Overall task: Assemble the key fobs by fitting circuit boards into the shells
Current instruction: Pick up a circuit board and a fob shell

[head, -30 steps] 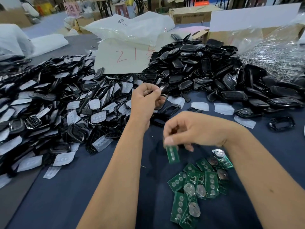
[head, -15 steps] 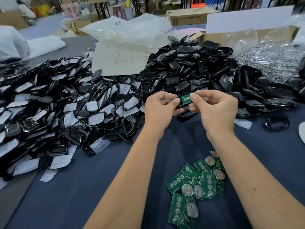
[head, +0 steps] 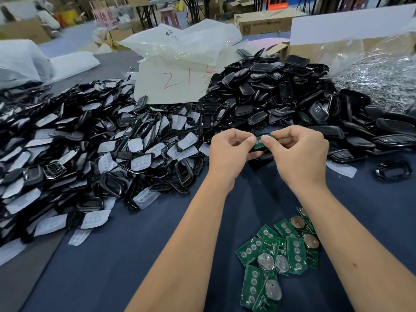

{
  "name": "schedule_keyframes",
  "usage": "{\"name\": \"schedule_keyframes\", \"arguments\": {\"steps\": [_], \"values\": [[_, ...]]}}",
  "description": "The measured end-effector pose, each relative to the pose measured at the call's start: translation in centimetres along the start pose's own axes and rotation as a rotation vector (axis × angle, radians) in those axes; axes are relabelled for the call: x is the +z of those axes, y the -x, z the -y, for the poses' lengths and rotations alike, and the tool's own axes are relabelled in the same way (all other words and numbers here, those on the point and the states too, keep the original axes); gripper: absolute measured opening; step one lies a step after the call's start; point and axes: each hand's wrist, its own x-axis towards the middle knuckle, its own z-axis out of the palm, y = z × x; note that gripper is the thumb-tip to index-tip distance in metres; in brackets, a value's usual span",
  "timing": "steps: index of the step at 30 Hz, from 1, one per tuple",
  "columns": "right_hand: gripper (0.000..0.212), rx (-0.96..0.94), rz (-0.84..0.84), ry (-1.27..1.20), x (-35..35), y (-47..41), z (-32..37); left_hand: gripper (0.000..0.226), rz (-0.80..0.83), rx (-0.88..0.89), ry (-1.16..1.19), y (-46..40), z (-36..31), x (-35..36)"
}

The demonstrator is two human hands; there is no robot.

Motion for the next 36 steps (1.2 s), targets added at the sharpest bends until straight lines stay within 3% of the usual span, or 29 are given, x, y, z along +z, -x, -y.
{"name": "schedule_keyframes", "arguments": {"steps": [14,21,24,28,36], "values": [[0.018,0.020,-0.012,0.040,0.1,0.5,0.3,0.012,0.052,0.013,-0.081,0.0,-0.2,-0.6],[0.034,0.047,-0.011,0.084,0.2,0.5,0.1,0.011,0.057,0.000,-0.115,0.3,-1.0,-1.2],[0.026,0.078,0.074,-0.013,0.2,0.2,-0.3,0.014,0.076,0.000,-0.102,0.2,-1.5,-1.7],[0.007,0.171,0.242,-0.349,0.4,0.1,-0.2,0.016,0.104,-0.044,-0.016,0.2,-2.0,-2.1],[0.008,0.194,0.168,-0.364,0.6,0.1,-0.4,0.018,0.104,-0.034,-0.032,0.4,-1.7,-1.6]]}}
